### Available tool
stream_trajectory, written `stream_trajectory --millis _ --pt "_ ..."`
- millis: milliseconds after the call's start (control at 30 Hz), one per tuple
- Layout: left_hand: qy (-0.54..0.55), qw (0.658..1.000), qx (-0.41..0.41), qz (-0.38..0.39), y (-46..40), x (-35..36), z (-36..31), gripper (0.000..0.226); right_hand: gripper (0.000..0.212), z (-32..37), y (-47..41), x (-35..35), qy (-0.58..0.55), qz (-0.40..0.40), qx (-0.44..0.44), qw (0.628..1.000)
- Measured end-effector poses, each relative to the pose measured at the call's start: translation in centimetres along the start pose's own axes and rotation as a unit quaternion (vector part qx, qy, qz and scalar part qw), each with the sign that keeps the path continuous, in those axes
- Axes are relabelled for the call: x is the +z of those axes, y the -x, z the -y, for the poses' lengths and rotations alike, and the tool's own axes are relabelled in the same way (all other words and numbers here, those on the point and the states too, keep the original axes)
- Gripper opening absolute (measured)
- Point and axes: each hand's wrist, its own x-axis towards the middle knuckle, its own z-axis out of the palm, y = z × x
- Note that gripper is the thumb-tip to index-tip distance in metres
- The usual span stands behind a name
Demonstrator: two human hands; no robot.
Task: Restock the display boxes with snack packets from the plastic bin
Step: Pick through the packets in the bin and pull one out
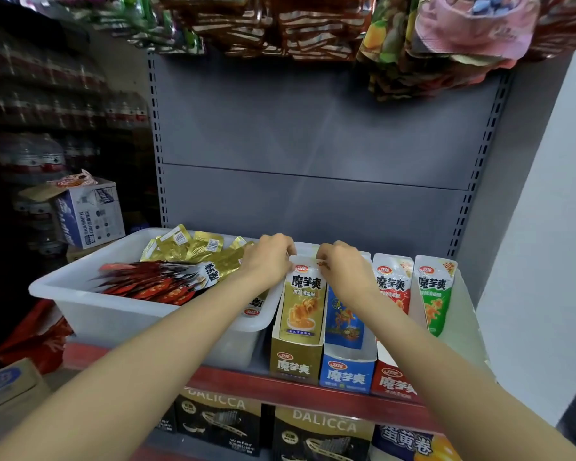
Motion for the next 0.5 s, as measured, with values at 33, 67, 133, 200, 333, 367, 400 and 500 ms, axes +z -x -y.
stream_trajectory --millis 33,67,133,200,333,367,400,500 --pt "0.004 1.0 -0.001 0.0 -0.1 0.0 0.0 0.019 0.025 0.0 0.0 0.1 -0.002 0.0 0.004 1.0" --pt "0.011 1.0 -0.002 -0.003 -0.1 0.0 0.1 0.019 0.026 0.1 -0.1 0.1 -0.008 0.002 0.009 1.0" --pt "0.025 1.0 0.001 -0.019 0.1 -0.3 0.1 0.019 0.03 0.3 0.0 0.1 -0.029 -0.002 0.014 0.999" --pt "0.04 0.998 0.012 -0.039 0.5 -0.7 0.4 0.021 0.031 0.6 0.1 0.0 -0.06 -0.009 0.009 0.998" --pt "0.073 0.996 0.016 -0.055 1.5 -1.9 2.7 0.016 0.028 2.3 0.2 -0.4 -0.116 -0.013 -0.027 0.993" --pt "0.089 0.995 0.009 -0.053 1.8 -2.3 3.7 0.016 0.028 3.0 0.2 -0.4 -0.125 -0.014 -0.04 0.991" --pt "0.104 0.993 -0.002 -0.052 2.0 -2.8 4.8 0.018 0.028 3.7 0.0 -0.4 -0.129 -0.01 -0.053 0.99" --pt "0.107 0.992 -0.042 -0.05 2.5 -4.1 7.9 0.018 0.031 6.2 -0.6 0.0 -0.119 0.03 -0.091 0.988"
